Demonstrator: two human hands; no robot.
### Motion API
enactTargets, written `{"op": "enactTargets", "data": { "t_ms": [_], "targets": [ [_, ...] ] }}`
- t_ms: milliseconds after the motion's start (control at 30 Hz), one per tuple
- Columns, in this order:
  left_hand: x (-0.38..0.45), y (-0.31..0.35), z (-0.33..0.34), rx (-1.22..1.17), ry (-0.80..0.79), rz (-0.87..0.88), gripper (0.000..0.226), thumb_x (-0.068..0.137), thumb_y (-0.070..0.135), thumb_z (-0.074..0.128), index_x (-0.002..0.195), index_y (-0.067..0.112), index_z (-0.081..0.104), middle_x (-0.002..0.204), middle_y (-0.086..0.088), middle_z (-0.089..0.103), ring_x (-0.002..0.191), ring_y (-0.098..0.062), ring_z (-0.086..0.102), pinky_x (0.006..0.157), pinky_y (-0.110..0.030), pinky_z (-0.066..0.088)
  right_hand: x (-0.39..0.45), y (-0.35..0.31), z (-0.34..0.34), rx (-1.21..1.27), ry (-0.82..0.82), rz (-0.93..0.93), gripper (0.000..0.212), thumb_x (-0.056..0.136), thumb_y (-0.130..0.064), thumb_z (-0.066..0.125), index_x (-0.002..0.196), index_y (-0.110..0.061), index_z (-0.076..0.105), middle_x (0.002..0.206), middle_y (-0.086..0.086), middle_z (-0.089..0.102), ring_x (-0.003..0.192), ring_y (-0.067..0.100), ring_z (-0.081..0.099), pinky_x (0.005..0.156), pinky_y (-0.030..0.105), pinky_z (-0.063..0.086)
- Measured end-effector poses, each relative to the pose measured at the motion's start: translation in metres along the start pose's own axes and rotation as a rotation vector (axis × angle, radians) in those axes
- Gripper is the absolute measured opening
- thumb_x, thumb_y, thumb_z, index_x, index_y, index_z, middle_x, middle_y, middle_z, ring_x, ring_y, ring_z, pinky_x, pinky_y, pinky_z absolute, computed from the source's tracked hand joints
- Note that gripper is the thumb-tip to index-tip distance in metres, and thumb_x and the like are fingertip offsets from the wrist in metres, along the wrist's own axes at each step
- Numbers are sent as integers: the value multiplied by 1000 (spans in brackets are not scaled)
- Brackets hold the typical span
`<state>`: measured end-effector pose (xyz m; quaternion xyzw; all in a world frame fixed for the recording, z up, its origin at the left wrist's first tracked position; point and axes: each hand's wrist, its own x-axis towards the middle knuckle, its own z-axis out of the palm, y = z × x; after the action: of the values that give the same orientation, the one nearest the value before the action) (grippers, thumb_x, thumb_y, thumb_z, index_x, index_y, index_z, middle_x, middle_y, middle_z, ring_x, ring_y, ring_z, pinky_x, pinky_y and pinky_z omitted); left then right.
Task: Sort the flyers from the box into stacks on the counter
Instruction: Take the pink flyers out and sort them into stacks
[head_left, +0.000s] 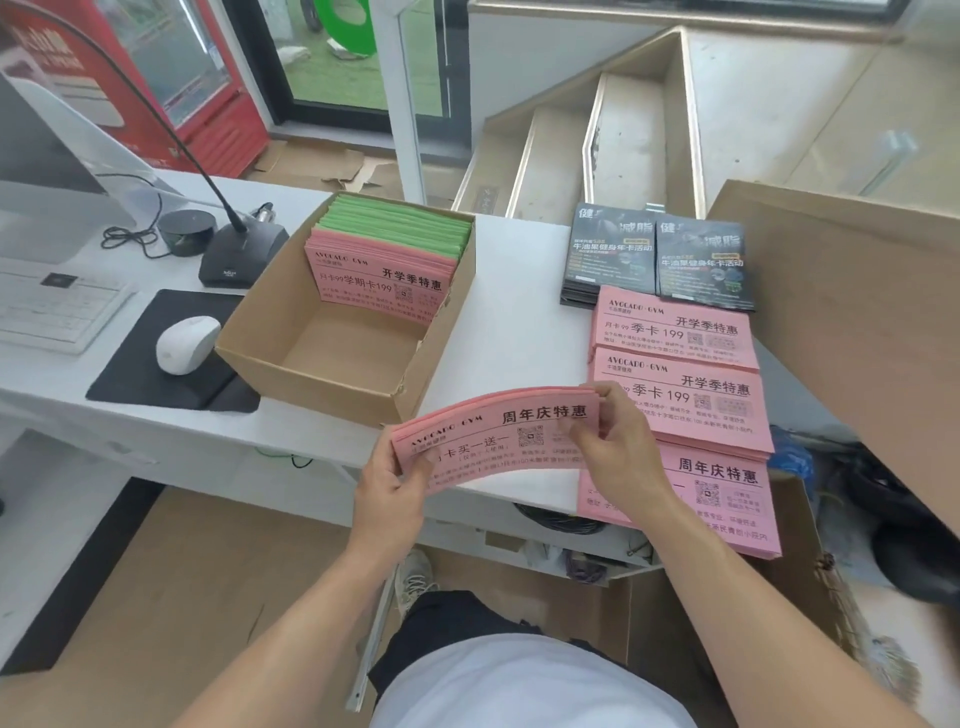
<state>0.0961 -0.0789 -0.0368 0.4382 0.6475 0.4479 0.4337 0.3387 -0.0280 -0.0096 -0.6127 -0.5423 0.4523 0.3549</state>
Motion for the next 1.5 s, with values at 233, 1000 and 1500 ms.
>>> {"op": "enactTargets", "data": {
  "t_ms": [233,1000,1500],
  "targets": [
    [6,22,56,78,-263,28,22,93,12,71,107,28,64,104,12,74,100,-9,69,83,-32,62,-38,30,-57,151,296,101,32,95,-12,68,117,-32,56,104,-14,74,98,1,70,73,22,59],
    [8,12,152,360,-381,122,98,81,32,85,156,32,20,160,15,20,136,-10,44,107,-39,50,-59,93,-107,-349,610,286,58,97,-33,65,148,-34,39,140,-5,51,132,17,46,109,49,45],
    [-17,13,167,500,-587,260,122,94,7,62,140,52,-42,164,4,-31,156,-21,14,106,-32,50,-69,72,-115,-634,124,259,73,77,-24,86,140,-29,47,163,-6,21,146,18,27,114,40,37]
  ]
}}
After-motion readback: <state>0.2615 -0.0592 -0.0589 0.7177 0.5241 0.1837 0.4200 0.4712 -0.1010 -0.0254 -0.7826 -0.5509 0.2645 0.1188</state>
